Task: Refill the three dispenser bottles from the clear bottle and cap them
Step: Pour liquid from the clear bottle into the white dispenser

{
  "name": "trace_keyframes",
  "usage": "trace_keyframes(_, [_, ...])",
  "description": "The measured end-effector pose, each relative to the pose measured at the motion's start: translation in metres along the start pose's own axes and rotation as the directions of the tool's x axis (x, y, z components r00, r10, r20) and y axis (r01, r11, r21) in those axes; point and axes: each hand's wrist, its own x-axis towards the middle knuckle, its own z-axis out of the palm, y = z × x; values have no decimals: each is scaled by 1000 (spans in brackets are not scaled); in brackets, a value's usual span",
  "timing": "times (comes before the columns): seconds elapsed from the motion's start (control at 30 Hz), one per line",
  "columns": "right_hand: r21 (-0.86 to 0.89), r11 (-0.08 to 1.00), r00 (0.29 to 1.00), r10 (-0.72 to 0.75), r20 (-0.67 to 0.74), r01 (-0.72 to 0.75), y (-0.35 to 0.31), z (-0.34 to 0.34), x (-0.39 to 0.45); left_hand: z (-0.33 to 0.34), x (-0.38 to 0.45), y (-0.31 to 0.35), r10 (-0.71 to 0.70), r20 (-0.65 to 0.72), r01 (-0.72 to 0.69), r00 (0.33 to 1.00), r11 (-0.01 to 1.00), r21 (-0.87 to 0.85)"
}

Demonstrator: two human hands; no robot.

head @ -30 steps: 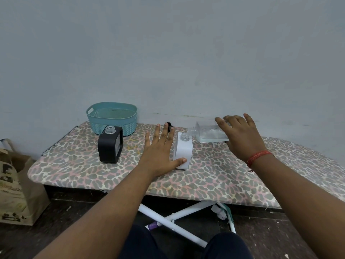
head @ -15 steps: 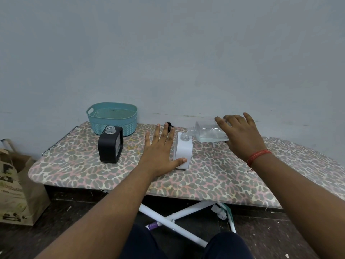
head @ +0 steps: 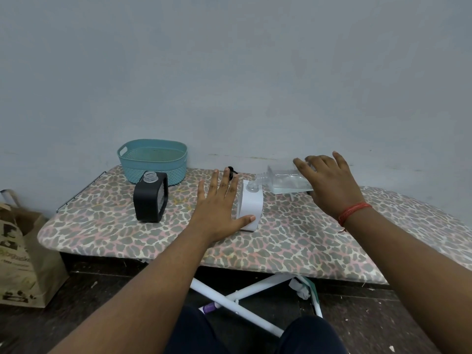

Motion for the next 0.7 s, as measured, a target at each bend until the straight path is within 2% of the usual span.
trace_keyframes(0.7, [-23,1000,1000,-7,-11,7,2,-3,-1,2,-1,1,-2,-8,2,1000,1000,-9])
